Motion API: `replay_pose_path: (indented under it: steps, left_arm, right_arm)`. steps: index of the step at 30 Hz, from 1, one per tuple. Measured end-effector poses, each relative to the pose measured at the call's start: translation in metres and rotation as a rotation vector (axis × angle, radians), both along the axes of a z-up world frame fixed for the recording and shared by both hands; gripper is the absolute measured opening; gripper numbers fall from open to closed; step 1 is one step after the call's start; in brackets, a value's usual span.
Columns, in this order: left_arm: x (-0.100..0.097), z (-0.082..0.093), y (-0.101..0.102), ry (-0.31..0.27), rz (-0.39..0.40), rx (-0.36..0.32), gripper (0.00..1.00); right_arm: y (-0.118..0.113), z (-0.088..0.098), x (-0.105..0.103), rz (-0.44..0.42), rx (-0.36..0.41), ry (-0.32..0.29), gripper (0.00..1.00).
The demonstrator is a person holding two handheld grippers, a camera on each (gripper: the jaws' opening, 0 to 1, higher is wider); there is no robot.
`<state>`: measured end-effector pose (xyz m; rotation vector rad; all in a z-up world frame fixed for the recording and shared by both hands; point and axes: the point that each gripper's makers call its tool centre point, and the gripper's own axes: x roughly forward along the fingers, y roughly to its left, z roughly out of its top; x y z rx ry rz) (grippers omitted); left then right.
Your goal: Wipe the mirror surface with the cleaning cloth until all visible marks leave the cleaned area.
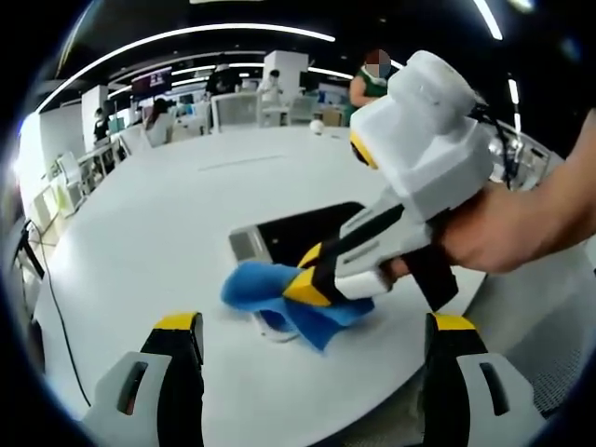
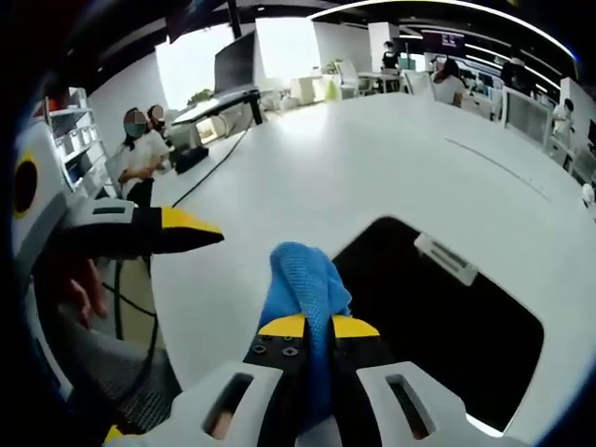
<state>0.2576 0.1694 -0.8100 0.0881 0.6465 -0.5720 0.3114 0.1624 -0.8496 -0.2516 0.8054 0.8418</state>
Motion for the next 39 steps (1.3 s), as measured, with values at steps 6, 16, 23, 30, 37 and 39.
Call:
replay_pose_path:
  steps: [6, 16, 23, 30, 37, 39]
  left_arm:
    - [0.0, 0.0, 0.0, 0.002, -0.001, -0.002, 1.0]
    - [0.002, -0.002, 0.0, 0.002, 0.002, -0.004, 0.99]
    - [0.003, -0.003, 0.0, 0.002, 0.004, -0.006, 0.99]
    - [0.003, -0.004, 0.001, 0.005, 0.009, -0.008, 0.99]
    - [0.003, -0.005, 0.001, 0.008, 0.009, -0.011, 0.99]
    - [0.002, -0.005, 0.001, 0.011, 0.009, -0.013, 0.99]
  right_arm:
    - [0.0, 0.0, 0.003, 0.002, 0.0, -0.002, 0.03]
    - [0.001, -0.001, 0.009, 0.017, 0.0, -0.001, 0.03]
    - [0.002, -0.002, 0.017, 0.035, -0.019, -0.009, 0.03]
    - [0.002, -0.002, 0.026, 0.028, -0.016, -0.004, 0.03]
    - [0.002, -0.002, 0.036, 0.014, -0.012, 0.003, 0.03]
    - [0.002, -0.002, 0.04, 0.011, -0.011, 0.007, 0.03]
